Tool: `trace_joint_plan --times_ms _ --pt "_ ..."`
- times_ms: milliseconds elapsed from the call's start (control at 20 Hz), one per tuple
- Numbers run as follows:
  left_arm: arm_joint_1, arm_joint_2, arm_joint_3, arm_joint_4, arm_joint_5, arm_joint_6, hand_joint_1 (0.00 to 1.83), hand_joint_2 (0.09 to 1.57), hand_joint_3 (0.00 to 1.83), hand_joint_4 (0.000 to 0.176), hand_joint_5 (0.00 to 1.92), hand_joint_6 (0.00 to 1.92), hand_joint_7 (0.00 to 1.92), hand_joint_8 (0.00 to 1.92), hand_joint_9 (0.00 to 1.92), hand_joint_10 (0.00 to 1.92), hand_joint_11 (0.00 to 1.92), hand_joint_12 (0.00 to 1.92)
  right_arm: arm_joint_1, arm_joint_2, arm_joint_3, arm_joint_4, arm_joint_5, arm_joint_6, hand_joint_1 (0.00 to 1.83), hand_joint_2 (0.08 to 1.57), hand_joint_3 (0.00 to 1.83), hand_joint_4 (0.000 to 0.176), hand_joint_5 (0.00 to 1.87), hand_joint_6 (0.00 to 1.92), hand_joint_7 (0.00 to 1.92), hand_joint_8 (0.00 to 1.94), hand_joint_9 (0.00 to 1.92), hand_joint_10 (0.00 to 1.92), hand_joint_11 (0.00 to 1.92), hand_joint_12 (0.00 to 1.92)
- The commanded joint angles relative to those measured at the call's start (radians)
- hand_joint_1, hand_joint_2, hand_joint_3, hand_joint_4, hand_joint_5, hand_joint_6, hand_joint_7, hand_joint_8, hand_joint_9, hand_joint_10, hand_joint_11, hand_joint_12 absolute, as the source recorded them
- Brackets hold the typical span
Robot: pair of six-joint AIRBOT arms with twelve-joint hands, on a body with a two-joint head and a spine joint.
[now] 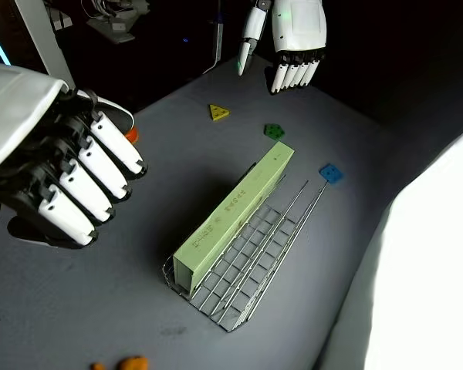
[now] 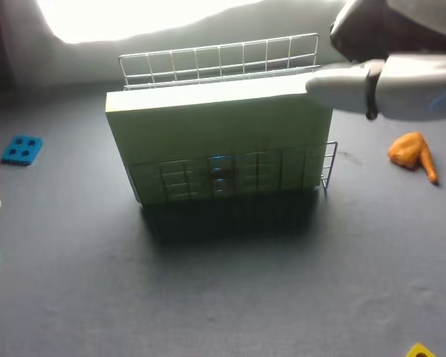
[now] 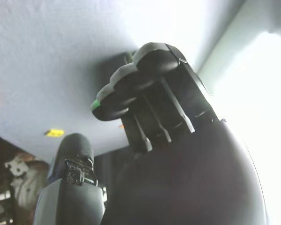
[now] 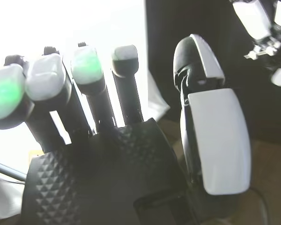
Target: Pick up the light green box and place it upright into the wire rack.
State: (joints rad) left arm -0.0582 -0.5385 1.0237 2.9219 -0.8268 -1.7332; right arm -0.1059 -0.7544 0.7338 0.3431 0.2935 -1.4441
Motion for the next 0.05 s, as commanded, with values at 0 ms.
trace_joint_plan --times_ms 0 --pt "-0.013 0.001 0.003 -0.004 0.068 -0.005 0.16 1.25 0.0 0.0 0.77 1.92 0.94 1.92 0.92 1.92 0.84 1.92 0.0 0.009 0.012 -0.102 0.103 0.087 0.19 1.22 0.01 0.0 1.04 1.92 1.24 1.94 1.3 1.92 1.36 1.92"
